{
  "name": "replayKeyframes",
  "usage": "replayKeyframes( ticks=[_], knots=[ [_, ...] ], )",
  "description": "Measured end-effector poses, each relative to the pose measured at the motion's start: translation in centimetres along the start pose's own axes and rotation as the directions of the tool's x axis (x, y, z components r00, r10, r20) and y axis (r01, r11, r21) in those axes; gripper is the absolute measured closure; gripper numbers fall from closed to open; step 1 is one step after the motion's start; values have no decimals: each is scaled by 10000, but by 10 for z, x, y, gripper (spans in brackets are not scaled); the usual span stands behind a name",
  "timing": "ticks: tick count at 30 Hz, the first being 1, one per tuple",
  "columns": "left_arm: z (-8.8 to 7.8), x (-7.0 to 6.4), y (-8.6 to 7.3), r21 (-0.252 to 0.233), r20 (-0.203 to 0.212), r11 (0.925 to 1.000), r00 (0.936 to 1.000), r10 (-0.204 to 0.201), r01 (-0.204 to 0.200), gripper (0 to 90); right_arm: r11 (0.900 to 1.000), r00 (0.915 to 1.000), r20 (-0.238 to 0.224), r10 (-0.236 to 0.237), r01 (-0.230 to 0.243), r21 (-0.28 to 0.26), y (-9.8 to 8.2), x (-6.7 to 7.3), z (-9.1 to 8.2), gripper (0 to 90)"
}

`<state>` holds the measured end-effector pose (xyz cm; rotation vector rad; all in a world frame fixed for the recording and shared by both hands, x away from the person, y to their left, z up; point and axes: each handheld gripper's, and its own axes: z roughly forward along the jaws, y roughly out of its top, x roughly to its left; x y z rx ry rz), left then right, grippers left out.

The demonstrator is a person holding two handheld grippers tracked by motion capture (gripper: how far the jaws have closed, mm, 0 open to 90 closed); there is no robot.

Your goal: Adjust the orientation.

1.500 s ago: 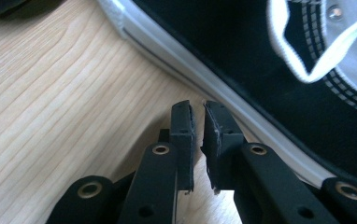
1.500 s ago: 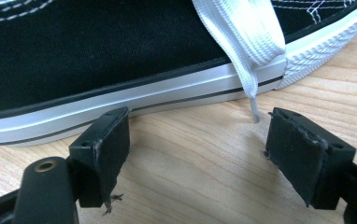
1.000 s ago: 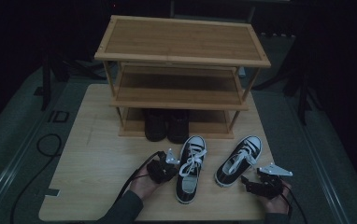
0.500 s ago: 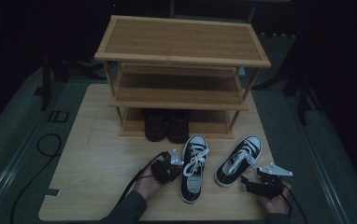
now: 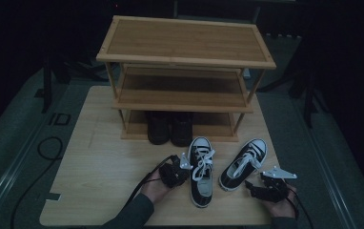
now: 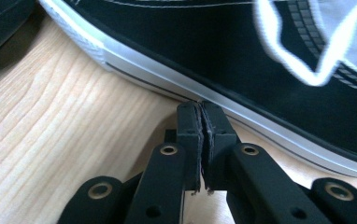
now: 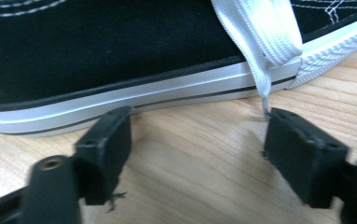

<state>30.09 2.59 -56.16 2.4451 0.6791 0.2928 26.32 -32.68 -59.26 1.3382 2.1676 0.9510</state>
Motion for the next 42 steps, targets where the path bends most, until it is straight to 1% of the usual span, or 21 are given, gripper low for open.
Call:
replayKeyframes(
  ticks=[2,3,4,5,6,7,10,13,16,20,23,24,26,27,28,29,30,33,38,40,42],
  knots=[
    [1,2,0,-38,127,9999,9998,-148,148,875,10000,10000,-15,-48,49,58,0,0,-2,327],
    [1,2,1,3,66,10000,10000,-16,16,880,10000,10000,-20,-15,16,95,0,0,-3,360],
    [1,0,1,12,-6,10000,10000,44,-44,894,10000,9999,-93,37,-37,-8,1,-1,-7,413],
    [1,0,2,41,-6,9999,10000,98,-98,894,10000,9999,-93,37,-37,-8,1,-1,-7,413],
    [1,0,2,56,-8,9999,10000,94,-94,893,9999,9999,71,145,-144,-84,4,-3,-12,441],
    [1,0,2,60,8,10000,10000,76,-76,893,9999,9999,71,145,-144,-84,4,-3,-12,441],
    [2,0,3,60,-21,10000,10000,70,-70,895,9995,9999,80,143,-140,-293,10,-3,-22,459],
    [3,0,4,41,8,10000,10000,55,-55,897,9991,9999,112,-18,23,-428,20,-2,-30,464],
    [4,-2,5,10,40,10000,10000,36,-36,898,9984,9999,93,-41,46,-571,31,-1,-37,471],
    [6,-5,9,-1,123,9999,9998,171,-171,898,9968,10000,-46,-83,79,-794,46,3,-44,465],
    [10,-10,13,-54,252,9995,9992,313,-312,897,9964,9998,-135,-141,129,-839,58,8,-46,462],
    [11,-12,14,-112,334,9992,9987,380,-376,897,9963,9998,-133,-168,156,-849,62,10,-46,463],
    [11,-13,14,-42,264,9986,9983,521,-520,893,9973,9998,-74,-199,193,-703,69,14,-44,469],
    [12,-12,14,-154,282,9993,9990,350,-346,887,9977,9998,-94,-193,186,-645,71,15,-42,478],
    [12,-12,14,-154,282,9993,9990,350,-346,872,9982,9998,-54,-216,213,-557,73,16,-39,486],
    [11,-10,13,-191,394,9994,9988,294,-286,872,9982,9998,-54,-216,213,-557,73,16,-39,486],
    [11,-9,11,-151,258,9995,9993,274,-270,864,9991,9997,95,-209,213,-379,76,18,-35,490],
    [9,-4,8,-73,193,9997,9995,252,-250,853,9998,9997,227,-30,35,-179,80,19,-27,468],
    [4,6,1,-172,-40,9998,10000,-89,88,834,9998,9988,489,101,-108,153,85,21,-15,433],
    [1,10,-2,-199,-123,9996,9997,-209,207,829,9987,9957,923,-38,-8,508,86,23,-10,433],
    [-2,14,-5,-234,-231,9993,9992,-313,308,823,9973,9945,1046,51,-127,725,85,22,-7,447]
  ],
)
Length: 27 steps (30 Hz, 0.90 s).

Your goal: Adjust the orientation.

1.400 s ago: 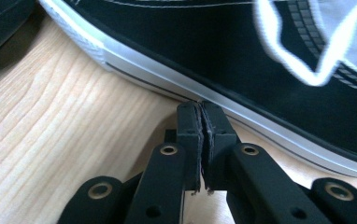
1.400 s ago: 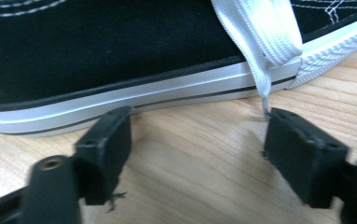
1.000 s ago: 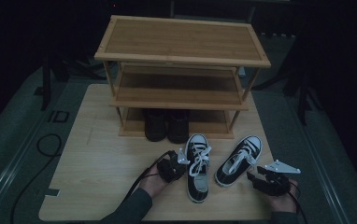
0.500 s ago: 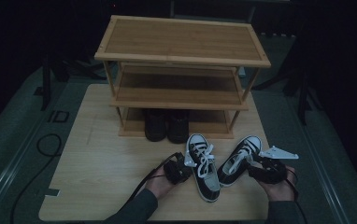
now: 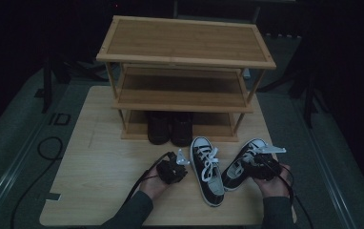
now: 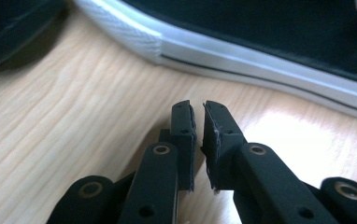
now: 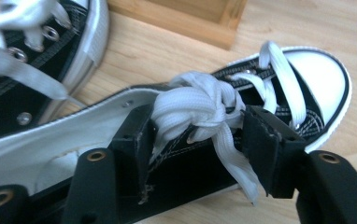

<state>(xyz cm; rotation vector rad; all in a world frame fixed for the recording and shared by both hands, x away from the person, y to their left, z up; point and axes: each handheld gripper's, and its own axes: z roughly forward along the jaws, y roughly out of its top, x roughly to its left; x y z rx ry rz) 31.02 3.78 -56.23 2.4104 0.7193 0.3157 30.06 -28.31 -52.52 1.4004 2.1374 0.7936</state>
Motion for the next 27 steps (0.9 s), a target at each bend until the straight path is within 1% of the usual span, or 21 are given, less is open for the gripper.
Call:
replayKeyframes(
  ticks=[1,3,4,5,6,9,10,13,16,19,21,23,25,27],
  knots=[
    [-2,2,-1,-19,-36,10000,10000,-59,58,823,10000,9999,110,21,-21,74,0,0,0,459],
    [-4,7,-4,-60,-120,9997,9997,-218,217,819,9998,9998,189,30,-33,179,-1,0,0,480],
    [-4,7,-4,-60,-120,9997,9997,-218,217,819,9998,9998,189,30,-33,179,-1,0,0,480],
    [-7,11,-7,-117,-223,9990,9988,-433,431,819,9998,9997,257,5,-11,218,-1,-1,0,492],
    [-8,13,-8,-123,-251,9988,9985,-477,474,824,9992,9985,514,-170,152,358,-2,-3,-1,507],
    [-11,18,-12,-202,-326,9976,9973,-661,655,829,9989,9972,726,-182,150,442,-5,-8,-4,530],
    [-12,20,-14,-158,-357,9978,9972,-652,647,829,9989,9970,761,-149,114,462,-6,-10,-5,536],
    [-13,23,-16,-131,-418,9970,9962,-762,757,829,9982,9971,760,-83,38,593,-12,-17,-9,550],
    [-14,26,-19,-144,-469,9963,9953,-850,844,828,9970,9974,719,-52,-4,780,-16,-24,-9,568],
    [-14,27,-21,-182,-494,9951,9940,-975,967,826,9958,9984,571,1,-53,914,-17,-26,-6,593],
    [-15,28,-22,-161,-545,9951,9936,-985,978,826,9940,9986,523,-48,-10,1094,-15,-24,-2,650],
    [-16,29,-24,-161,-541,9946,9932,-1034,1027,825,9925,9993,377,-31,-15,1218,-14,-22,1,757],
    [-16,30,-26,-164,-572,9941,9925,-1081,1073,825,9928,9992,399,-27,-21,1196,-13,-20,0,796],
    [-17,32,-28,-112,-605,9944,9926,-1054,1049,826,9944,9992,409,25,-68,1052,-12,-18,-1,806]
  ],
)
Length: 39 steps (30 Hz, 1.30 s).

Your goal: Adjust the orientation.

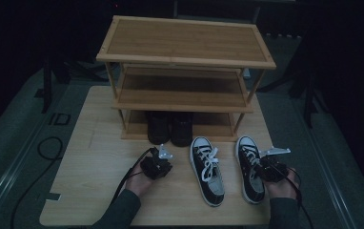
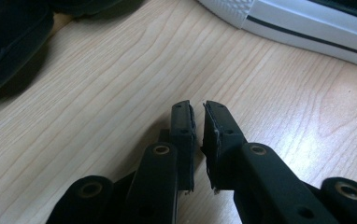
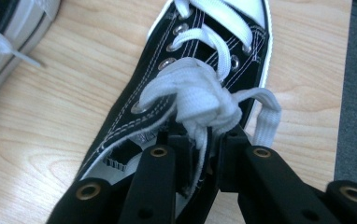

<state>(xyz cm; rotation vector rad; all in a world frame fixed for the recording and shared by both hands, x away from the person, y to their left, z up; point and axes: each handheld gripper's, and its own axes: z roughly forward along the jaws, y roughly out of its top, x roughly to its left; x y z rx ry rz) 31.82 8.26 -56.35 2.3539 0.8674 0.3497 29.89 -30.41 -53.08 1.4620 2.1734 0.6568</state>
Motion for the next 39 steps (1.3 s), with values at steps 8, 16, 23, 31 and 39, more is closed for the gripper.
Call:
replayKeyframes(
  ticks=[8,16,23,31,39],
  knots=[
    [0,3,-3,24,-31,9999,9999,-103,103,827,9977,9998,38,-183,185,-656,-1,0,-6,815],
    [-1,5,-5,61,-142,9999,9998,-139,140,826,9898,9977,-494,-458,387,-1370,5,5,-13,818],
    [-2,8,-10,59,-307,9998,9994,-180,182,816,9791,9937,-549,-977,861,-1844,22,22,-13,818],
    [-3,9,-11,-1,-315,9998,9993,-209,209,807,9736,9894,-287,-1425,1349,-1840,32,40,3,817],
    [-3,12,-12,-66,-287,9994,9990,-347,346,796,9703,9826,-350,-1822,1739,-1684,24,51,11,815]
  ],
)
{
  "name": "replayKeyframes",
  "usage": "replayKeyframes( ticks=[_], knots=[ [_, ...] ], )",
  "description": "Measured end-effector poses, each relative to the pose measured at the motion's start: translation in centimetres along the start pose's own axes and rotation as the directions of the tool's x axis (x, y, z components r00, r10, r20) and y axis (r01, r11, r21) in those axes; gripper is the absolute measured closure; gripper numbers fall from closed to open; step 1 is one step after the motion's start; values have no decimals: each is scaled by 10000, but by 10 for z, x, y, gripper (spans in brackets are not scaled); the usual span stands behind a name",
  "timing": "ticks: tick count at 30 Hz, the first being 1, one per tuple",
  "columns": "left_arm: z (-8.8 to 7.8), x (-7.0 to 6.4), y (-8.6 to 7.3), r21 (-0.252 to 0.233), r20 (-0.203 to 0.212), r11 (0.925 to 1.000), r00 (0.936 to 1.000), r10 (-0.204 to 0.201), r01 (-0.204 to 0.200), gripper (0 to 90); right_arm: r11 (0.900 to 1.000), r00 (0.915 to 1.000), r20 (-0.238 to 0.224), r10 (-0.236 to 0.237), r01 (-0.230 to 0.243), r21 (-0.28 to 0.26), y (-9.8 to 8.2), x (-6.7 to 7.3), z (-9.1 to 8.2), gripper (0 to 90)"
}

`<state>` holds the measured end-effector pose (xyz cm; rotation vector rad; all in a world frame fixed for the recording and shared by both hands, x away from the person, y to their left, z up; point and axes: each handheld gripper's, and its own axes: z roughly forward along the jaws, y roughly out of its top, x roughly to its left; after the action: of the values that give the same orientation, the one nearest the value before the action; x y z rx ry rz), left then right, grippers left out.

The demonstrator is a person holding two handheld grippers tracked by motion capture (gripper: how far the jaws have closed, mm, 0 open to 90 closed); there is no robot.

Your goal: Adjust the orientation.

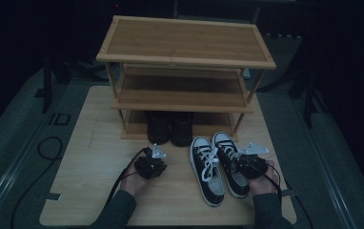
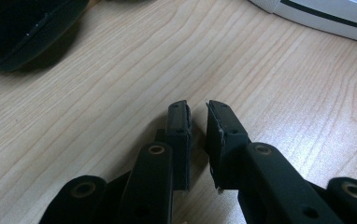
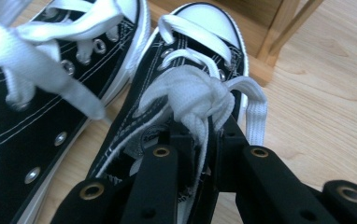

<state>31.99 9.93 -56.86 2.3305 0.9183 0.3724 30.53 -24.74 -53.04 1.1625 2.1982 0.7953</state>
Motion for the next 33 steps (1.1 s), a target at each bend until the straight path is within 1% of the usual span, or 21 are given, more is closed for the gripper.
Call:
replayKeyframes(
  ticks=[5,8,10,11,12,14,16,18,21,24,27,29,32,33],
  knots=[
    [0,1,0,-54,41,10000,10000,-48,48,791,9999,9984,-555,135,-133,39,-4,-1,0,812],
    [1,2,-1,-120,92,9998,9999,-127,128,787,9995,9956,-880,321,-323,-4,-8,-2,0,811],
    [1,2,-1,-120,92,9998,9999,-127,128,786,9993,9947,-966,359,-364,-42,-9,-3,0,811],
    [1,2,-2,-172,99,9997,9998,-149,151,785,9993,9934,-1087,373,-373,19,-10,-3,1,798],
    [1,2,-2,-177,99,9997,9998,-149,150,783,9993,9935,-1078,355,-341,151,-10,-3,1,790],
    [1,2,-2,-219,84,9996,9998,-161,163,778,9990,9931,-1104,389,-361,265,-9,-4,0,757],
    [1,2,-3,-232,88,9996,9998,-168,170,773,9982,9934,-1084,388,-336,492,-7,-3,-2,723],
    [0,2,-3,-209,140,9996,9997,-205,208,766,9971,9924,-1187,325,-240,726,-4,-2,-4,677],
    [0,1,-3,-197,147,9997,9998,-160,163,755,9961,9912,-1306,208,-93,876,-4,-1,-8,635],
    [0,1,-3,-236,172,9996,9997,-170,174,750,9959,9882,-1511,241,-106,897,-4,-2,-12,595],
    [0,1,-4,-268,189,9995,9997,-154,159,744,9959,9865,-1632,156,-7,907,-4,-3,-18,545],
    [0,1,-4,-322,183,9993,9997,-158,164,738,9964,9854,-1699,72,73,844,-4,-3,-24,500],
    [0,1,-5,-348,202,9993,9997,-159,166,733,9969,9848,-1735,95,41,780,-2,-5,-32,456],
    [0,1,-5,-348,202,9993,9997,-159,166,731,9969,9848,-1735,95,41,780,-2,-5,-32,456]
  ],
)
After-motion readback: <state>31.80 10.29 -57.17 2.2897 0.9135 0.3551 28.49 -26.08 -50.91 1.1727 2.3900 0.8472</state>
